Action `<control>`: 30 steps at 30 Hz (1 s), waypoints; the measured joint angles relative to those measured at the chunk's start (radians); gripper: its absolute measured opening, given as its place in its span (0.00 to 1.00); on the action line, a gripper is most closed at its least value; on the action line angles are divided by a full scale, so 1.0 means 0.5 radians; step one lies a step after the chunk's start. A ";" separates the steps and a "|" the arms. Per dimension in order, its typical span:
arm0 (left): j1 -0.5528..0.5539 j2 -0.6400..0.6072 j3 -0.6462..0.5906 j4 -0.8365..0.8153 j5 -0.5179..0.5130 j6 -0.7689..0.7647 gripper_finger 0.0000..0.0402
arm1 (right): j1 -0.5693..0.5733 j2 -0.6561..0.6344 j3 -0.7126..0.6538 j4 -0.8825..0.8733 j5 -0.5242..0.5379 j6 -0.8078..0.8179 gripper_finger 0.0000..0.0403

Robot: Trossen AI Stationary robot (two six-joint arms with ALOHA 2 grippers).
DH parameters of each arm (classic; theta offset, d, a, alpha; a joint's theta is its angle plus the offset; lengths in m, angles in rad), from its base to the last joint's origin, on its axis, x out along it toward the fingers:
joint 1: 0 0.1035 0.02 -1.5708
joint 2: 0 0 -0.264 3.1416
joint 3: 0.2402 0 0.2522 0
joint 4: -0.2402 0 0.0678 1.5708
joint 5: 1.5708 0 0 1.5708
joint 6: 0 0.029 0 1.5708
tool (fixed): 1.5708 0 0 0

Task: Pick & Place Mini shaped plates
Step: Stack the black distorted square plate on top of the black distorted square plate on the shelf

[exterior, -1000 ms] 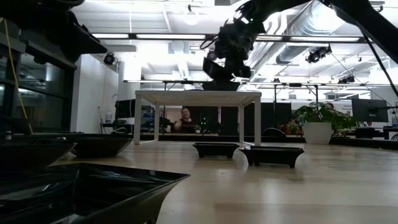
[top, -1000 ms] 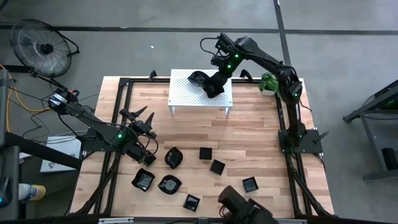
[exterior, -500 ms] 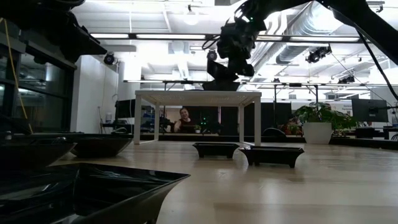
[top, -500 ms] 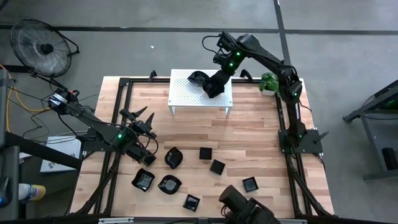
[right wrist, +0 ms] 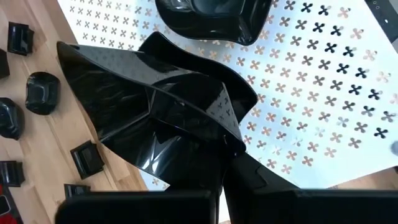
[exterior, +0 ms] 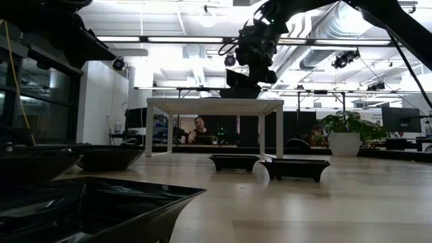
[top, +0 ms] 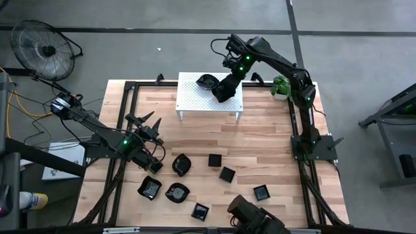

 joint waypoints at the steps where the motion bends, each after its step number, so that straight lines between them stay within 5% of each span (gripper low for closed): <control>1: 0.000 0.000 0.000 0.000 0.000 0.000 0.47 | 0.000 0.000 0.000 0.000 0.000 0.000 0.00; 22: 0.000 0.000 0.000 -0.001 0.006 0.000 0.47 | 0.014 -0.001 0.000 -0.016 -0.025 -0.007 0.00; 30: 0.000 0.000 0.000 0.000 0.008 0.000 0.47 | 0.029 -0.001 0.000 -0.019 -0.023 -0.020 0.13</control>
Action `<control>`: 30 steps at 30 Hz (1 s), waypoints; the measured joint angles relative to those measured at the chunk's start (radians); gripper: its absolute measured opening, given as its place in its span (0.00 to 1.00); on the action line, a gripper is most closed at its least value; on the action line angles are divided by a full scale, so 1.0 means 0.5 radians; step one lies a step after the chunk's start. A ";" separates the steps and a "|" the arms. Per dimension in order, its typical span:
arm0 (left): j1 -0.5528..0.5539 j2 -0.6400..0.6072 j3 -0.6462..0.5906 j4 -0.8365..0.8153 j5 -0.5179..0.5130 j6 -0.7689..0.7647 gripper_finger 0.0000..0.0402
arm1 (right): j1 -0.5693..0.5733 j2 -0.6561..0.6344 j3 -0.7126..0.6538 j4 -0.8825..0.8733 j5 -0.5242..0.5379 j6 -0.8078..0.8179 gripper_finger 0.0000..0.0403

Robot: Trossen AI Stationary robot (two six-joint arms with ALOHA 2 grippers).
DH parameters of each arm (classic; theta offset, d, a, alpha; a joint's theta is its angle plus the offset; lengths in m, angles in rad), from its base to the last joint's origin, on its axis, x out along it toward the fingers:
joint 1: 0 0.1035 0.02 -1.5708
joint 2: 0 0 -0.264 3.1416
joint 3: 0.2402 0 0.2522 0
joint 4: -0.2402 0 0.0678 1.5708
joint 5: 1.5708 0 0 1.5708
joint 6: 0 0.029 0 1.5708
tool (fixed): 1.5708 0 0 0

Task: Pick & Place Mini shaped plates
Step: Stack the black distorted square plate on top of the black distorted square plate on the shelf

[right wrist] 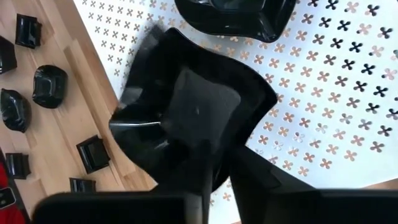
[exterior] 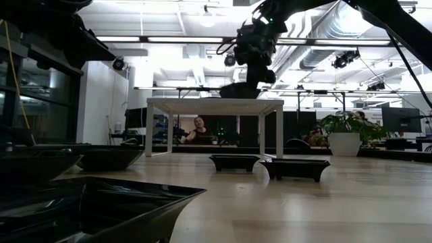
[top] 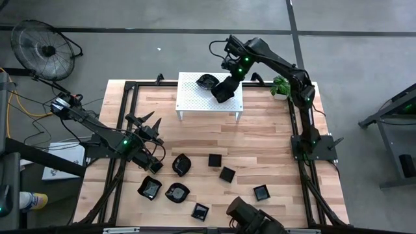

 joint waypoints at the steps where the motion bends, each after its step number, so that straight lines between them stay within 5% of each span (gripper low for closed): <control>1: 0.000 0.000 0.000 0.001 0.000 0.000 0.47 | 0.002 0.000 0.000 0.000 0.000 -0.002 0.15; 17: 0.000 0.000 0.000 0.001 0.028 0.000 0.47 | 0.016 -0.107 0.001 0.025 0.133 -0.093 0.21; 26: 0.000 0.000 0.000 0.002 0.028 -0.001 0.47 | 0.254 -0.181 0.002 0.277 0.062 -0.545 0.18; 30: 0.000 0.000 0.000 0.002 0.032 -0.001 0.47 | 0.399 -0.180 0.002 0.391 0.193 -0.750 0.18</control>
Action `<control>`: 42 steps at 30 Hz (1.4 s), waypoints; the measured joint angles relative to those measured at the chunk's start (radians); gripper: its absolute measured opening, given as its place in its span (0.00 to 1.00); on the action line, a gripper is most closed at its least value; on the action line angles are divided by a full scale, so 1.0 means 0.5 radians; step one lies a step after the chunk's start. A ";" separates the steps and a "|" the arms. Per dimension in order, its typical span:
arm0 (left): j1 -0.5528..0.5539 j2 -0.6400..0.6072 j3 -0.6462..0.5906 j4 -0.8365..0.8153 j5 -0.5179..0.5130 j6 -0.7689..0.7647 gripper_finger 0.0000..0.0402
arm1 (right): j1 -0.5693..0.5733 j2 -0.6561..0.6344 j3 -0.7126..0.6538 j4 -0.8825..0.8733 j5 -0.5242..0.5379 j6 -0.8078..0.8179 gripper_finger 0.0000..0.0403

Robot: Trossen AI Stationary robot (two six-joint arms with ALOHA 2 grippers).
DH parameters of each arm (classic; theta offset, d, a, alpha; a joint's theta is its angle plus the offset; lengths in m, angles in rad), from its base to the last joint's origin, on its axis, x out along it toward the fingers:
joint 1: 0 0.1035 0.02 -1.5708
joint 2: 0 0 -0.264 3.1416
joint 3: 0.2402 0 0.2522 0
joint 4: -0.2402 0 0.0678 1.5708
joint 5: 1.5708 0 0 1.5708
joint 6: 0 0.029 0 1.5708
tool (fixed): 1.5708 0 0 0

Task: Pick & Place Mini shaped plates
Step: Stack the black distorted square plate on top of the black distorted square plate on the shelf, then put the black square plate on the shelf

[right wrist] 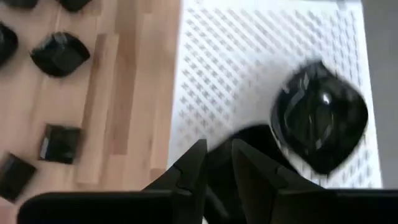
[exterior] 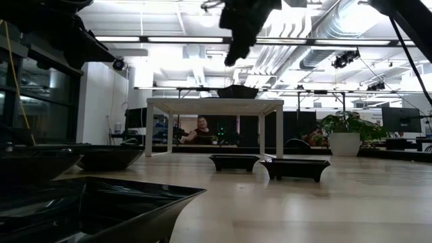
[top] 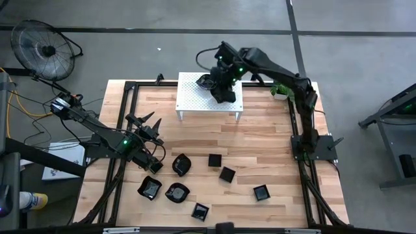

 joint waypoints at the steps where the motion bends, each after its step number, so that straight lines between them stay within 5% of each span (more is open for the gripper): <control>1: 0.000 0.000 0.000 0.000 0.003 0.000 0.47 | 0.033 0.000 0.000 0.020 0.031 -0.037 0.18; 21: 0.000 0.000 0.000 0.008 0.002 -0.003 0.47 | 0.136 0.359 -0.002 0.189 0.043 -0.132 0.18; 42: 0.000 0.000 0.000 0.005 0.009 0.000 0.47 | 0.077 0.362 0.000 0.193 0.169 -0.189 0.18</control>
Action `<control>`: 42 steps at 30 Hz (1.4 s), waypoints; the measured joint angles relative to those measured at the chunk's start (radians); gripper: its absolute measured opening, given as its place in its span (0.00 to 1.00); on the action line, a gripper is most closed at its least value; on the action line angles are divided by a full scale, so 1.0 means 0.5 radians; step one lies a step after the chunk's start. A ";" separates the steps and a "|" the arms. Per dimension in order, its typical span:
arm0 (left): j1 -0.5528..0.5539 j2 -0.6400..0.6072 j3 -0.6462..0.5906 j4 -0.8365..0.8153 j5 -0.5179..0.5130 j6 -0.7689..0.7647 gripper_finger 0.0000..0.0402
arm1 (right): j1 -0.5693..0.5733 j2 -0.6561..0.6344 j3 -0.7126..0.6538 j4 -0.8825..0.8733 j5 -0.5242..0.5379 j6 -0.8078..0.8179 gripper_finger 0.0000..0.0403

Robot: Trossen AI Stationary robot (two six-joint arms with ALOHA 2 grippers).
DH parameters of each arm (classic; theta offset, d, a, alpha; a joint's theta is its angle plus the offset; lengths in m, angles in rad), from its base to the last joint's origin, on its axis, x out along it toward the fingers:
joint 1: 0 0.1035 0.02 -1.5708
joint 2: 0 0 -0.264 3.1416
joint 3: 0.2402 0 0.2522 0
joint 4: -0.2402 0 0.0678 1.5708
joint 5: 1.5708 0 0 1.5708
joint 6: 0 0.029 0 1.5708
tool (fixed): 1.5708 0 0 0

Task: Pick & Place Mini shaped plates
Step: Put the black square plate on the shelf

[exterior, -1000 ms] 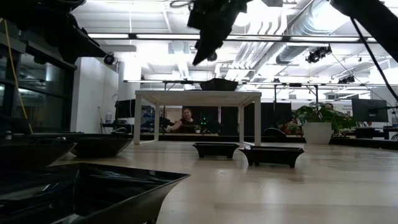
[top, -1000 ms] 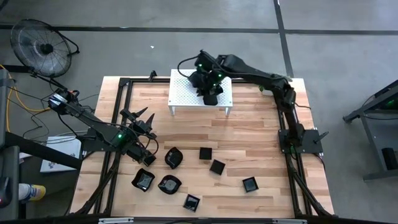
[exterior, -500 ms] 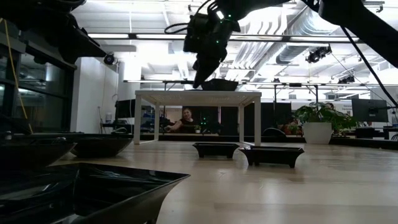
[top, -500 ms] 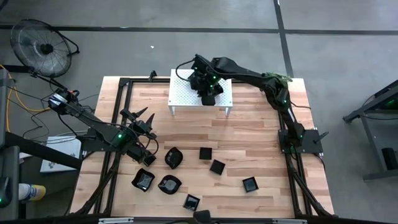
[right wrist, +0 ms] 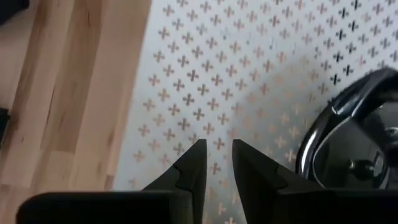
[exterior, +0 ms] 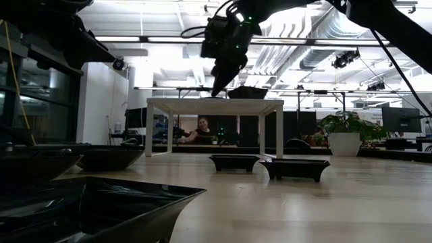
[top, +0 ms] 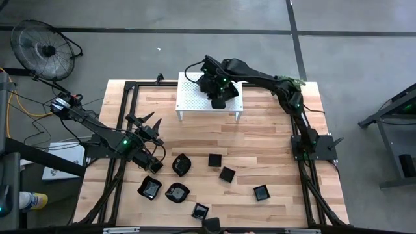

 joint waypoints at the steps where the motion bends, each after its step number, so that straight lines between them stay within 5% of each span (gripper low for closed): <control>1: 0.000 0.000 0.000 0.004 0.006 0.000 0.47 | 0.004 -0.009 0.001 0.011 0.004 0.000 0.18; 15: 0.000 0.000 0.001 0.006 0.048 -0.001 0.47 | -0.036 -0.543 0.005 -0.117 0.222 0.072 0.18; 28: 0.000 -0.001 0.001 0.012 0.118 -0.001 0.47 | 0.032 -0.702 -0.047 -0.721 0.059 0.339 0.18; 33: 0.000 -0.001 0.001 -0.004 0.214 -0.001 0.47 | 0.158 -0.818 -0.431 -0.557 0.072 0.379 0.18; 42: 0.000 -0.001 0.001 0.020 0.433 -0.001 0.47 | 0.371 -1.296 -1.460 0.330 0.175 0.552 0.18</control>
